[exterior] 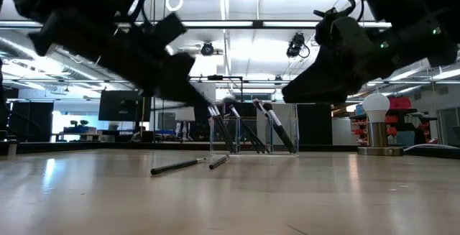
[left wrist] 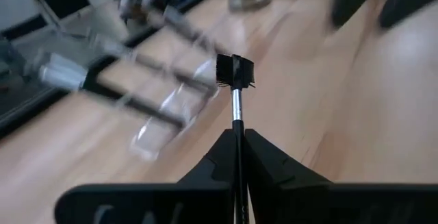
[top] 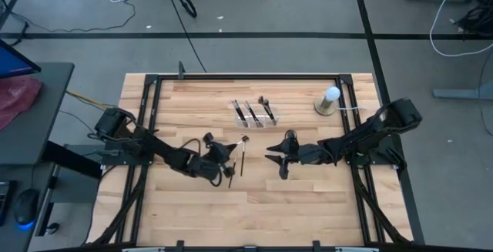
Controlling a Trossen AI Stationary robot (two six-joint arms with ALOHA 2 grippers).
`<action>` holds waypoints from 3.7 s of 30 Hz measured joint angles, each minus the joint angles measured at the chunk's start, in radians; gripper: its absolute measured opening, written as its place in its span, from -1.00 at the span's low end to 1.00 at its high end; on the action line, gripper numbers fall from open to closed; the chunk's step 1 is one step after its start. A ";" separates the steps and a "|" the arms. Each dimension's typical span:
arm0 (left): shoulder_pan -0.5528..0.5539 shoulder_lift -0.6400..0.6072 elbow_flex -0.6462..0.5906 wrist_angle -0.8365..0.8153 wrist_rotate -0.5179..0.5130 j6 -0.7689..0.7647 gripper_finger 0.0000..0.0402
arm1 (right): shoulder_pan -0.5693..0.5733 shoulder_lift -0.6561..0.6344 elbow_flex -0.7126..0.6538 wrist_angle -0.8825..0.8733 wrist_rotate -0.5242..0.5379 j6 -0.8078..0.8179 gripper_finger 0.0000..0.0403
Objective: Put items in baskets/containers
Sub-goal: Put the black eyegroomer brush into the transparent organizer
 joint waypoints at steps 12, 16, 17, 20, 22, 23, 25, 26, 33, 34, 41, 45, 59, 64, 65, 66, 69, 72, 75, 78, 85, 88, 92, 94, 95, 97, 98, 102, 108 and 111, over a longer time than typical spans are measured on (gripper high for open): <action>-0.033 -0.001 0.141 0.113 -0.005 0.285 -0.91 | -0.007 0.369 0.006 0.748 -0.001 -0.104 0.14; -0.048 -0.001 0.159 0.114 -0.006 0.303 -0.92 | -0.007 0.402 0.038 0.775 0.002 -0.122 0.08; -0.051 -0.001 0.161 0.116 -0.006 0.303 -0.92 | -0.007 0.400 0.053 0.776 0.001 -0.128 0.06; -0.052 -0.002 0.161 0.125 -0.006 0.310 -0.91 | -0.001 0.400 0.089 0.775 -0.004 -0.160 0.00; -0.052 -0.002 0.161 0.125 -0.006 0.312 -0.91 | 0.007 0.400 0.110 0.776 -0.008 -0.193 -0.04; -0.052 -0.002 0.161 0.125 -0.006 0.313 -0.92 | 0.010 0.400 0.115 0.776 -0.008 -0.207 -0.06; -0.052 -0.002 0.161 0.125 -0.006 0.313 -0.92 | 0.014 0.400 0.123 0.777 -0.006 -0.222 -0.11; -0.052 -0.002 0.161 0.125 -0.006 0.313 -0.92 | 0.015 0.400 0.123 0.777 0.005 -0.224 -0.13; -0.052 -0.002 0.161 0.125 -0.003 0.313 -0.91 | 0.013 0.400 0.123 0.779 0.095 -0.202 -0.28; -0.052 -0.002 0.161 0.125 -0.003 0.312 -0.91 | 0.013 0.400 0.123 0.780 0.095 -0.204 -0.30; -0.052 -0.002 0.161 0.125 -0.003 0.312 -0.90 | 0.018 0.373 0.122 0.782 0.095 -0.228 -0.36; -0.052 -0.004 0.162 0.130 -0.003 0.310 -0.90 | 0.018 0.338 0.122 0.780 0.095 -0.244 -0.37; -0.050 -0.004 0.162 0.120 0.011 0.302 -0.88 | 0.019 0.321 0.122 0.777 0.080 -0.244 -0.88; -0.025 -0.004 0.161 0.111 0.090 0.273 -0.79 | 0.019 0.321 0.122 0.764 0.077 -0.255 -0.93; -0.019 -0.004 0.161 0.105 0.112 0.266 -0.74 | 0.019 0.320 0.122 0.754 0.085 -0.258 -0.93; -0.013 -0.004 0.161 0.096 0.129 0.253 -0.67 | 0.022 0.315 0.121 0.736 0.103 -0.264 -0.94; -0.004 -0.004 0.161 0.052 0.138 0.212 -0.43 | 0.023 0.260 0.119 0.619 0.159 -0.274 -0.95; -0.004 -0.004 0.161 0.001 0.140 0.165 -0.19 | 0.023 0.147 0.120 0.397 0.217 -0.270 -0.95; -0.006 -0.004 0.161 -0.049 0.140 0.104 0.00 | 0.021 0.000 0.133 0.159 0.262 -0.270 -0.95; -0.007 -0.003 0.161 -0.100 0.140 0.043 0.11 | 0.009 -0.146 0.177 -0.120 0.293 -0.267 -0.95; -0.006 -0.003 0.154 -0.132 0.137 -0.041 0.16 | -0.089 -0.295 0.452 -0.849 0.320 -0.189 -0.95; -0.005 -0.003 0.150 -0.132 0.134 -0.042 0.13 | -0.182 -0.281 0.551 -1.046 0.258 -0.164 -0.95; -0.005 -0.003 0.150 -0.131 0.132 -0.041 0.10 | -0.313 -0.244 0.577 -1.083 0.069 -0.205 -0.94; -0.005 -0.003 0.150 -0.131 0.128 -0.041 0.10 | -0.369 -0.217 0.577 -1.084 0.018 -0.219 -0.94; -0.005 -0.003 0.150 -0.131 0.128 -0.041 0.10 | -0.395 -0.202 0.577 -1.084 0.000 -0.224 -0.94; -0.005 -0.003 0.150 -0.132 0.127 -0.040 0.10 | -0.439 -0.170 0.577 -1.082 -0.042 -0.237 -0.94; -0.005 -0.003 0.150 -0.132 0.127 -0.040 0.10 | -0.460 -0.154 0.577 -1.079 -0.074 -0.242 -0.94; -0.005 -0.003 0.150 -0.132 0.126 -0.040 0.10 | -0.520 -0.099 0.577 -1.074 -0.204 -0.241 -0.94; -0.005 -0.003 0.150 -0.132 0.126 -0.040 0.10 | -0.568 -0.041 0.577 -1.073 -0.308 -0.239 -0.94; -0.005 -0.003 0.150 -0.132 0.126 -0.040 0.10 | -0.582 -0.025 0.577 -1.074 -0.340 -0.228 -0.94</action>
